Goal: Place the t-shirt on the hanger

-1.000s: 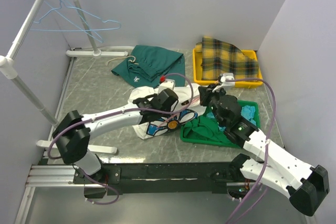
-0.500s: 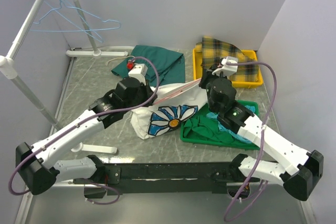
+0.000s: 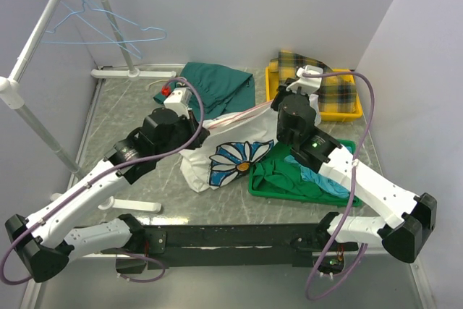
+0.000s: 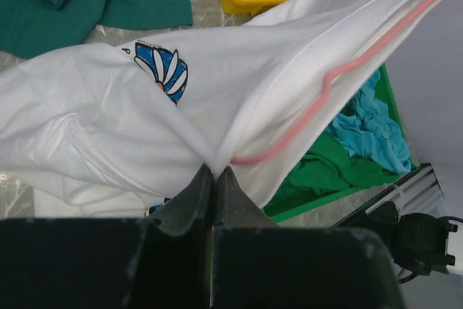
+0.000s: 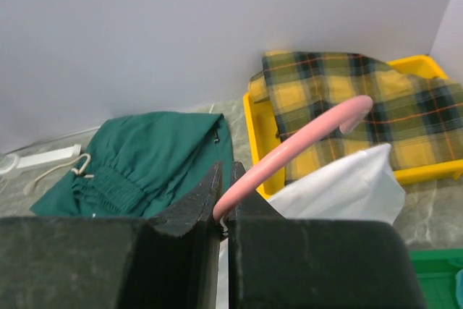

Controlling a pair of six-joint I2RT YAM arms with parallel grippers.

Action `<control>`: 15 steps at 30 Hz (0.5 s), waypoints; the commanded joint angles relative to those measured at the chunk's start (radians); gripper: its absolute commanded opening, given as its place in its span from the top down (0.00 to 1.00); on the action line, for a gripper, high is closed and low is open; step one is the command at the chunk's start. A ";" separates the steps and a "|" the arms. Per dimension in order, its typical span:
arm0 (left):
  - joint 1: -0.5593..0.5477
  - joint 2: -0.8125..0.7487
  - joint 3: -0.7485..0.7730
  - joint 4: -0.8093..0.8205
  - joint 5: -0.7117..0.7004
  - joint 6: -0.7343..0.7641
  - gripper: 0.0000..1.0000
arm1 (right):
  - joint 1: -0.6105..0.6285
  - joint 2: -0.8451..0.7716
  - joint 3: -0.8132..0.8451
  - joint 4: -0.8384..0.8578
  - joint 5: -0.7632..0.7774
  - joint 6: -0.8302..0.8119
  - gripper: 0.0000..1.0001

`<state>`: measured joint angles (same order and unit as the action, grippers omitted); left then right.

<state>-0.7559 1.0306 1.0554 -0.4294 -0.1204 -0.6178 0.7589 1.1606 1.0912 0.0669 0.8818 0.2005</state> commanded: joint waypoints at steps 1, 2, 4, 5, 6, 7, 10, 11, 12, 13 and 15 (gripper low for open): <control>0.003 -0.049 0.052 -0.042 -0.019 0.004 0.98 | -0.007 -0.004 0.082 0.019 0.118 -0.061 1.00; 0.004 -0.055 0.043 -0.052 -0.027 0.004 0.98 | -0.007 -0.002 0.091 0.010 0.114 -0.058 1.00; 0.004 -0.064 0.032 -0.057 -0.031 0.000 0.99 | -0.007 -0.001 0.111 -0.002 0.106 -0.067 1.00; 0.004 -0.079 0.025 -0.049 -0.028 -0.008 0.98 | -0.006 0.004 0.114 -0.004 0.105 -0.069 1.00; 0.004 -0.086 0.025 -0.043 -0.028 -0.010 0.98 | -0.003 0.004 0.118 -0.007 0.106 -0.072 1.00; 0.004 -0.090 0.028 -0.040 -0.038 -0.011 0.97 | -0.003 0.005 0.116 -0.001 0.103 -0.079 1.00; 0.006 -0.080 0.093 -0.057 -0.050 0.000 0.97 | 0.034 0.013 0.124 0.022 0.115 -0.116 1.00; 0.004 -0.063 0.142 -0.060 -0.044 0.003 0.97 | 0.061 0.034 0.136 0.027 0.146 -0.133 1.00; 0.006 -0.054 0.168 -0.065 -0.038 0.007 0.97 | 0.080 0.050 0.171 0.034 0.163 -0.175 1.00; 0.004 -0.044 0.196 -0.068 -0.029 0.015 0.97 | 0.092 0.065 0.191 0.045 0.177 -0.191 1.00; 0.006 -0.021 0.276 -0.060 -0.002 0.021 0.97 | 0.124 0.112 0.237 0.040 0.187 -0.232 1.00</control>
<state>-0.7559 0.9943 1.1744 -0.5095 -0.1364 -0.6205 0.8341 1.2175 1.2060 0.0383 0.9630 0.0982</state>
